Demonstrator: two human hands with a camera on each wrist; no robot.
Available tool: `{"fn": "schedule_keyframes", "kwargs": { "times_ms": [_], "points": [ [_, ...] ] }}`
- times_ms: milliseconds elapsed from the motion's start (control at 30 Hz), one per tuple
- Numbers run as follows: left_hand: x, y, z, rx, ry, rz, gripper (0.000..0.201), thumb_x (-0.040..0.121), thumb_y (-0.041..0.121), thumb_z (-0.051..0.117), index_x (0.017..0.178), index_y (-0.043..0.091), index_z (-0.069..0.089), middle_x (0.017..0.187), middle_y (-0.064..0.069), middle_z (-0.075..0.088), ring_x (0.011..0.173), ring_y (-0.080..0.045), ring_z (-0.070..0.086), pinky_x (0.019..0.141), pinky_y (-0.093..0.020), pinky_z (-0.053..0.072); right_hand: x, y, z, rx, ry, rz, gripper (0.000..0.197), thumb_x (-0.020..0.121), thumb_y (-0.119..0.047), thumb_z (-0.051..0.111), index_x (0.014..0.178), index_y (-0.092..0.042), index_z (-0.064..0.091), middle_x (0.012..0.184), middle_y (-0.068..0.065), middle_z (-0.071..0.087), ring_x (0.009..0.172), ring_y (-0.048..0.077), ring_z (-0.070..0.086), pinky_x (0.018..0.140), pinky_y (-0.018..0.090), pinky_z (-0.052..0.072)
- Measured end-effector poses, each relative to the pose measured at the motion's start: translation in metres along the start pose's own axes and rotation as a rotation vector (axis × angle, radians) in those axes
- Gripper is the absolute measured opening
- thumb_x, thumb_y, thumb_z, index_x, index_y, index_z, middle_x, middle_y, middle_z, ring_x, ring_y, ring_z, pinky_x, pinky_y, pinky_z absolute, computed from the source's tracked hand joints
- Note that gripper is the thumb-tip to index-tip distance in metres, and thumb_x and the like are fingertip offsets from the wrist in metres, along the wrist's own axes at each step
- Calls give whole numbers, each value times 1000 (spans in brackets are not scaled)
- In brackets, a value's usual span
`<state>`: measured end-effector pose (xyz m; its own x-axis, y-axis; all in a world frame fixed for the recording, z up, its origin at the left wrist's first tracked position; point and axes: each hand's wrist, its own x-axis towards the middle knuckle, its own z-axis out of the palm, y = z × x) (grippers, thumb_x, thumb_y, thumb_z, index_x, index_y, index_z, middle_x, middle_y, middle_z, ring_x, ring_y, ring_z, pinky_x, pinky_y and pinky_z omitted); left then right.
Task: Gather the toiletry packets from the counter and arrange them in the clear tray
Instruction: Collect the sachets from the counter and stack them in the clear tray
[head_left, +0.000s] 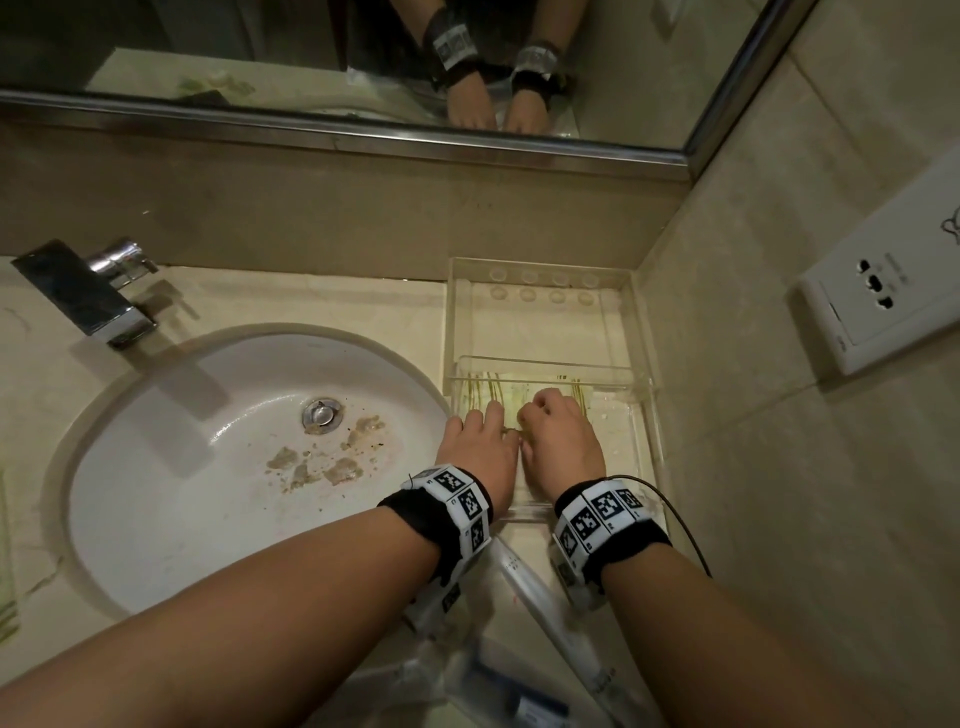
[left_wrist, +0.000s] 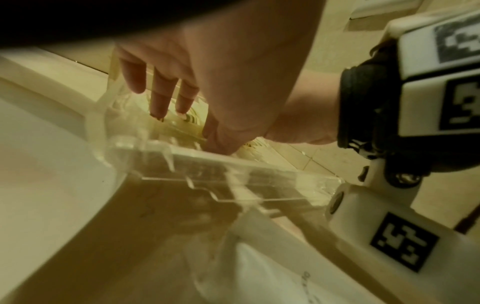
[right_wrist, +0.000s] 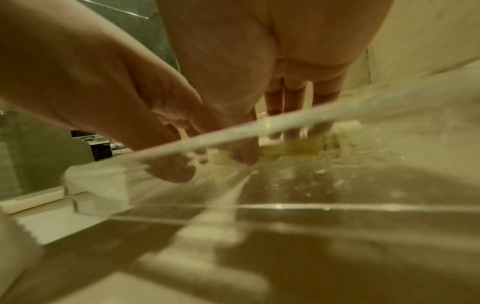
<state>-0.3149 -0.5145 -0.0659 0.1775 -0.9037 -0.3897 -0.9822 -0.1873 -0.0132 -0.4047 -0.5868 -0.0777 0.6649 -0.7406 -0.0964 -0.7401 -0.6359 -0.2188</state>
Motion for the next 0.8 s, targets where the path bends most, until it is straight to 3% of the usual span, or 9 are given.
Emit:
{"fn": "schedule_keyframes", "kwargs": {
  "times_ms": [100,233,467,667,800],
  "points": [
    [-1,-2,-4,-49,7,0,55,80,25,59,133,20,45,141,-12,30,123,-30,36,101,-43,29,-1,-1,-2,30,12,2,24,83,-9,62,106,-9,64,115,9,55,104,28,50,84,39,47],
    [-5,-10,-12,-134,115,1,35,89,29,50,123,22,55,128,-9,45,117,-29,41,94,-42,31,-5,-2,-12,95,106,9,24,81,-10,66,104,-8,65,111,10,59,102,29,52,83,41,48],
    [-23,-31,-23,-191,152,10,35,91,33,45,121,18,54,121,-9,53,115,-30,45,94,-44,32,-23,-15,-24,160,188,35,22,81,-12,66,103,-8,65,105,8,61,101,27,52,84,40,47],
    [-54,-57,-31,-392,165,2,33,92,31,46,119,14,57,114,-9,63,102,-28,60,85,-40,50,-52,-40,-38,278,48,60,14,85,-21,64,96,-12,63,88,1,65,81,20,59,74,36,51],
    [-83,-84,-29,-516,148,-32,34,92,31,48,121,14,58,113,-10,66,102,-28,61,82,-36,50,-79,-66,-33,314,-126,84,14,82,-27,69,93,-20,64,83,-5,64,77,14,60,71,31,52]
  ]
}}
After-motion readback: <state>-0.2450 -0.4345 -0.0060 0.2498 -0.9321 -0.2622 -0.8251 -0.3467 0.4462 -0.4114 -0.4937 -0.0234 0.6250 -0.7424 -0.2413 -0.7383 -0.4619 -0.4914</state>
